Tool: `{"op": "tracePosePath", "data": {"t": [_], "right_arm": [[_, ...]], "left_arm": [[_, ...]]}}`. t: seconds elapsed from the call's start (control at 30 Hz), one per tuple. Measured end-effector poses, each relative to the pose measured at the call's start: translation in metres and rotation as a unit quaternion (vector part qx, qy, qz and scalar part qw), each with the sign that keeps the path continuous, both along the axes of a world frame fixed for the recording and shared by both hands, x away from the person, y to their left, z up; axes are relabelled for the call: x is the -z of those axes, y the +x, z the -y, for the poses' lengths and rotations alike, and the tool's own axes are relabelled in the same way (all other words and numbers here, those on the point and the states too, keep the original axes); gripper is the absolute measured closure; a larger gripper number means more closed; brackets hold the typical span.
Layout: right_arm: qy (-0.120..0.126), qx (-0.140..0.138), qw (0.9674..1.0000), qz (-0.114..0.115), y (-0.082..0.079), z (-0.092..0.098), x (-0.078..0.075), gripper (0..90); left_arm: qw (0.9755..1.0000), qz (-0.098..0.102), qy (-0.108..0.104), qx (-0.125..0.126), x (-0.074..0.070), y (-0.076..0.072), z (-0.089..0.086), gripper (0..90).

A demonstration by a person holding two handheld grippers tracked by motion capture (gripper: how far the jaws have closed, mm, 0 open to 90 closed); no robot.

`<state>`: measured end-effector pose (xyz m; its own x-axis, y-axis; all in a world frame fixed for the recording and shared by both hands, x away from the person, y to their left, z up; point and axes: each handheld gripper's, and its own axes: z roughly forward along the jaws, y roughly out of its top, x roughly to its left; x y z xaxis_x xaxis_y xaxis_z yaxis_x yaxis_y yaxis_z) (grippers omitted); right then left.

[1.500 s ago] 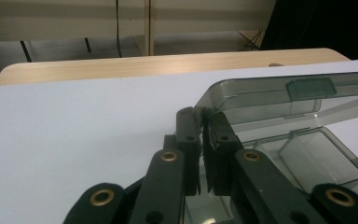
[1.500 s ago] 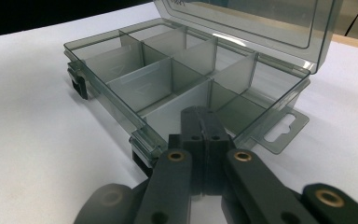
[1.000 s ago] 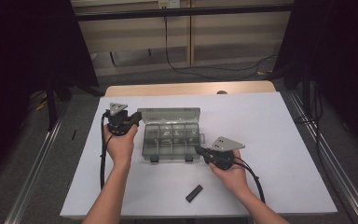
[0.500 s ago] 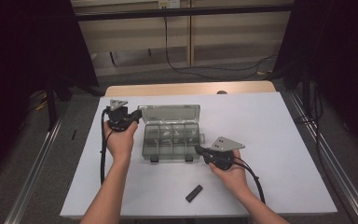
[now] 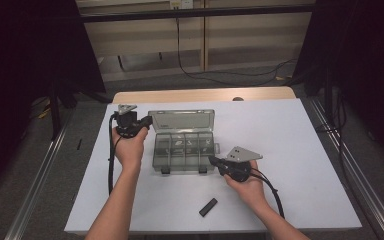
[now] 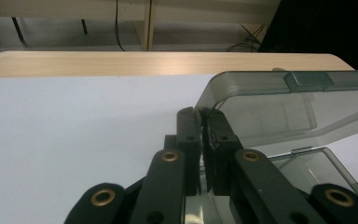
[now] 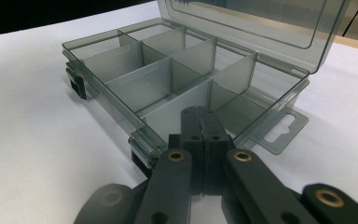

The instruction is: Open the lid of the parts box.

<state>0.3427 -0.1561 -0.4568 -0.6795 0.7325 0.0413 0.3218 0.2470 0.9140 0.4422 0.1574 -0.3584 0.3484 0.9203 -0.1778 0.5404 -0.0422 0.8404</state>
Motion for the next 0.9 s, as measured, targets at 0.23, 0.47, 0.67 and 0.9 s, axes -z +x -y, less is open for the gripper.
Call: {"op": "tracePosePath", "data": {"t": [0.23,0.47,0.67,0.9], "right_arm": [[0.001,0.001,1.0000,-0.001,0.000,0.000,0.000,90.0],[0.002,0.001,1.0000,-0.003,0.001,0.000,0.000,90.0],[0.004,0.001,1.0000,-0.006,0.001,0.000,0.000,90.0],[0.003,0.001,1.0000,-0.006,0.001,0.000,0.000,90.0]], "left_arm": [[1.0000,0.001,0.001,-0.002,0.000,0.003,0.001,86.2],[1.0000,-0.004,0.001,0.000,-0.001,0.007,0.001,86.4],[1.0000,-0.007,-0.001,-0.001,-0.002,0.009,0.001,86.5],[0.9999,-0.011,0.003,-0.002,-0.004,0.012,0.002,86.8]]}}
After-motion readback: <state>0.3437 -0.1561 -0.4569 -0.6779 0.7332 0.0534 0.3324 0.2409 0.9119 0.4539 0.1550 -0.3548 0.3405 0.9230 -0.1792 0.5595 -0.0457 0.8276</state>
